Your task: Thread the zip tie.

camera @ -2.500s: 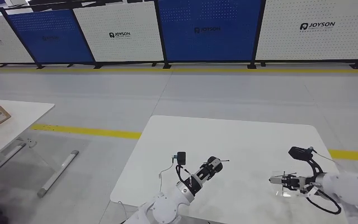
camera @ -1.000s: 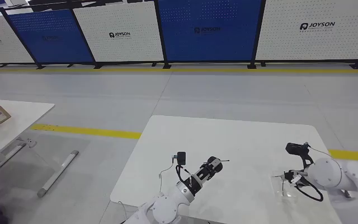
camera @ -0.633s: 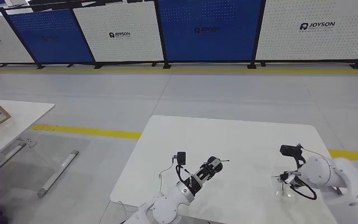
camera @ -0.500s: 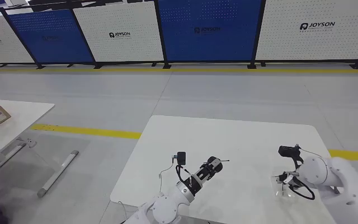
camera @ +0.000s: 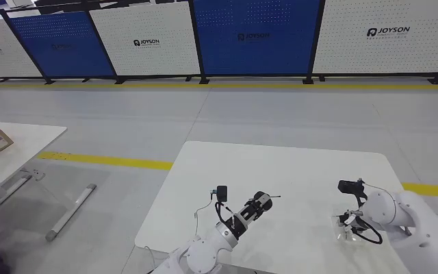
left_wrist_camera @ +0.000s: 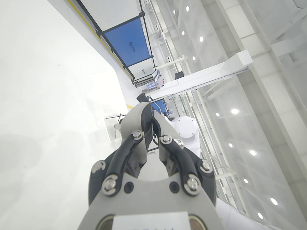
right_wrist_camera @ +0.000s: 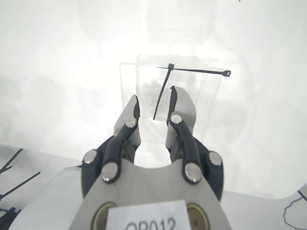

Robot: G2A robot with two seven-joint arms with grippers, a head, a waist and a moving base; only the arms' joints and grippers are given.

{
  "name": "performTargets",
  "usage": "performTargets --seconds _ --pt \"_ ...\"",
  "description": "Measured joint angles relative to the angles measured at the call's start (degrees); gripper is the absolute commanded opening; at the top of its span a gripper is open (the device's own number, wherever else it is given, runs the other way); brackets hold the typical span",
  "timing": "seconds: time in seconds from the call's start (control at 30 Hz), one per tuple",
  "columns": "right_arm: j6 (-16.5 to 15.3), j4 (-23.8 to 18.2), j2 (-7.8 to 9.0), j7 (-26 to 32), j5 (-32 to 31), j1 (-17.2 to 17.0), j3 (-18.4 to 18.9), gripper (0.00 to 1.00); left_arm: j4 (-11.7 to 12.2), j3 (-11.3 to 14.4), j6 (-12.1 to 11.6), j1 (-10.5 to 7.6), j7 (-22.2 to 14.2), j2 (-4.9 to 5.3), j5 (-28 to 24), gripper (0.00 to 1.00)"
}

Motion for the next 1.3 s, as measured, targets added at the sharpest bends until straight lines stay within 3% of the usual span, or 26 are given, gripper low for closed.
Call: performTargets --seconds 0.8,0.93,1.0,1.3 --pt "0.0 6.4 -2.72 0.0 -1.2 3.4 -2.8 0.19 0.0 0.0 0.0 0.00 0.0 0.00 0.0 0.00" --pt "0.0 7.3 -3.06 0.0 -1.0 4.0 -3.3 0.15 0.0 0.0 0.0 0.00 0.0 0.00 0.0 0.00" --pt "0.0 7.6 -3.21 0.0 -1.0 4.2 -3.5 0.01 0.0 0.0 0.0 0.00 0.0 0.00 0.0 0.00" --pt "0.0 8.5 -3.45 0.0 -1.5 4.7 -3.7 0.00 0.0 0.0 0.0 0.00 0.0 0.00 0.0 0.00"
